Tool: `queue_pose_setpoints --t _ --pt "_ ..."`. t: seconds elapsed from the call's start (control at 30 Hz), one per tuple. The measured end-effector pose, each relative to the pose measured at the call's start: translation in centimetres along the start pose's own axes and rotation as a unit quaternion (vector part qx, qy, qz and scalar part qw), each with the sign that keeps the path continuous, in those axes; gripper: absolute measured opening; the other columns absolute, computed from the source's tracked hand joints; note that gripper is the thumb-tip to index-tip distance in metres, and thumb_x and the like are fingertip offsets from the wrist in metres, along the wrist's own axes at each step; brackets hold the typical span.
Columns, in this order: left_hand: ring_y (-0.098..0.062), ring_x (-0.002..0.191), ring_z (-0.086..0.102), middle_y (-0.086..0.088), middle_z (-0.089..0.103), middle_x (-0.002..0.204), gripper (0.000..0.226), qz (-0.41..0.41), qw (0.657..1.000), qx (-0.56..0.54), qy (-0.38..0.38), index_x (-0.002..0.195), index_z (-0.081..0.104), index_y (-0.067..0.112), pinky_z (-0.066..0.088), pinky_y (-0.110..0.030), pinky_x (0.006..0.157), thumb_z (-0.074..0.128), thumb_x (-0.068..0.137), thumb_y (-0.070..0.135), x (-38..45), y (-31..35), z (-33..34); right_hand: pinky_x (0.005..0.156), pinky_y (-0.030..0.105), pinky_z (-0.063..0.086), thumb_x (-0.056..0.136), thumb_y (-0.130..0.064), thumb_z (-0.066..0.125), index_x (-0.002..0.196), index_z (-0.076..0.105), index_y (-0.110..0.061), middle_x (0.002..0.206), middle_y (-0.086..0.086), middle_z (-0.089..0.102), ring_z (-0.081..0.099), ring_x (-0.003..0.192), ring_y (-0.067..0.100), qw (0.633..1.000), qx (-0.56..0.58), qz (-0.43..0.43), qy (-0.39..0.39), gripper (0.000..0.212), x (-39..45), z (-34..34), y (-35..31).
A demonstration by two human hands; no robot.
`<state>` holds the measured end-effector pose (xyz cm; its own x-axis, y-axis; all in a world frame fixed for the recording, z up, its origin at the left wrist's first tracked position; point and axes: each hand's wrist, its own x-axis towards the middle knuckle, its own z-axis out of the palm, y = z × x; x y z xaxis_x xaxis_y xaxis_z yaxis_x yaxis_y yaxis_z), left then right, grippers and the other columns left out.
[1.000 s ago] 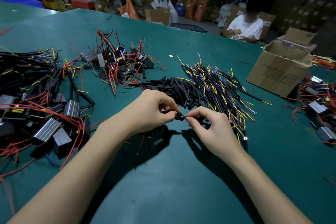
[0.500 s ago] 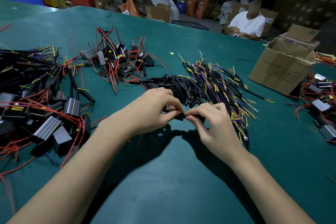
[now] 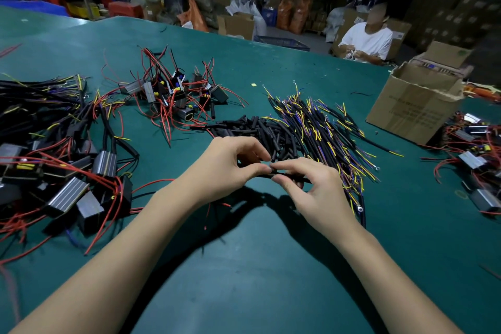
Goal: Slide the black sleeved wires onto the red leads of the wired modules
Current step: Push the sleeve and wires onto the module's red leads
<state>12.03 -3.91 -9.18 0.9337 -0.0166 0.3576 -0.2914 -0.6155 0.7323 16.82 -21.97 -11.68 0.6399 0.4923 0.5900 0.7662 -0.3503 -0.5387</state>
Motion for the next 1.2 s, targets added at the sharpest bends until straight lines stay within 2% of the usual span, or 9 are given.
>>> queue_pose_setpoints --t 0.13,0.27,0.37,0.63,0.8,0.9,1.03,1.1,1.2 --pt "-0.018 0.079 0.064 0.005 0.071 0.084 0.020 -0.016 0.997 0.027 -0.071 0.098 0.068 0.023 0.049 -0.029 0.074 0.076 0.079 0.021 0.0 -0.2 -1.0 0.068 0.029 0.046 0.085 -0.019 0.067 0.099 0.073 -0.016 0.078 -0.015 0.061 0.050 0.064 0.001 1.000 -0.024 -0.008 0.002 0.015 -0.1 0.3 0.1" --pt "-0.021 0.081 0.065 -0.001 0.072 0.085 0.018 -0.001 0.999 0.028 -0.047 0.094 0.070 0.018 0.052 -0.039 0.079 0.073 0.079 0.009 0.1 -0.5 -1.5 0.072 0.012 0.042 0.083 -0.006 0.069 0.098 0.067 -0.009 0.081 -0.018 0.060 0.055 0.070 -0.003 1.000 0.000 0.005 0.002 0.015 -0.3 0.2 0.6" --pt "-0.009 0.080 0.066 0.003 0.073 0.086 0.017 0.005 1.000 0.006 -0.023 0.093 0.071 0.016 0.053 -0.032 0.081 0.073 0.079 0.006 0.1 -0.7 -1.2 0.071 0.004 0.038 0.083 0.000 0.067 0.090 0.064 -0.005 0.079 -0.008 0.064 0.056 0.073 -0.006 1.000 0.027 0.005 0.013 0.009 -0.2 0.0 0.7" --pt "0.005 0.071 0.062 0.008 0.073 0.083 0.017 0.005 1.000 -0.017 -0.009 0.093 0.074 0.014 0.048 -0.013 0.073 0.074 0.079 0.005 0.2 -1.0 -0.6 0.073 0.007 0.041 0.081 0.002 0.069 0.091 0.062 -0.009 0.076 -0.004 0.067 0.060 0.074 0.005 0.999 0.031 -0.006 0.000 0.017 0.0 -0.5 0.8" --pt "0.002 0.077 0.065 0.002 0.075 0.090 0.017 0.028 1.000 -0.005 -0.001 0.097 0.075 0.010 0.050 -0.015 0.079 0.074 0.080 0.008 -0.1 -0.4 0.3 0.074 0.010 0.042 0.084 -0.005 0.069 0.115 0.065 -0.015 0.080 -0.013 0.061 0.054 0.071 0.000 0.999 -0.009 -0.017 -0.028 0.033 0.0 -0.2 0.5" --pt "-0.003 0.075 0.061 0.002 0.073 0.089 0.027 0.052 0.997 0.057 -0.024 0.105 0.069 0.015 0.048 -0.024 0.079 0.076 0.079 0.015 -0.1 -0.1 0.2 0.079 0.021 0.048 0.085 -0.008 0.067 0.105 0.070 -0.009 0.093 -0.009 0.070 0.062 0.083 0.003 0.999 -0.023 -0.028 0.023 0.021 0.2 0.4 -0.1" --pt "-0.007 0.093 0.055 0.012 0.066 0.103 0.068 -0.062 0.975 0.199 -0.079 0.129 0.042 0.028 0.034 -0.032 0.093 0.079 0.072 0.036 -0.1 -0.6 -1.1 0.076 0.028 0.049 0.085 -0.011 0.067 0.092 0.072 -0.011 0.083 -0.005 0.071 0.063 0.076 0.012 0.996 -0.041 0.008 0.074 0.008 0.6 0.3 -1.0" --pt "-0.015 0.102 0.056 0.008 0.066 0.106 0.063 -0.097 0.966 0.212 -0.110 0.128 0.043 0.027 0.037 -0.034 0.097 0.077 0.074 0.031 -0.2 -0.9 -1.7 0.076 0.034 0.049 0.085 -0.012 0.068 0.089 0.072 -0.013 0.081 -0.007 0.071 0.064 0.074 0.015 0.996 -0.051 0.024 0.069 0.006 0.7 0.0 -1.4" --pt "-0.019 0.092 0.060 -0.001 0.068 0.097 0.041 -0.096 0.972 0.176 -0.122 0.119 0.055 0.020 0.046 -0.029 0.086 0.069 0.080 0.015 -0.8 -0.8 -2.5 0.077 0.033 0.038 0.086 -0.015 0.067 0.088 0.072 -0.018 0.082 -0.010 0.071 0.063 0.078 0.015 0.992 -0.105 -0.006 0.065 0.006 1.3 -0.7 -2.3"
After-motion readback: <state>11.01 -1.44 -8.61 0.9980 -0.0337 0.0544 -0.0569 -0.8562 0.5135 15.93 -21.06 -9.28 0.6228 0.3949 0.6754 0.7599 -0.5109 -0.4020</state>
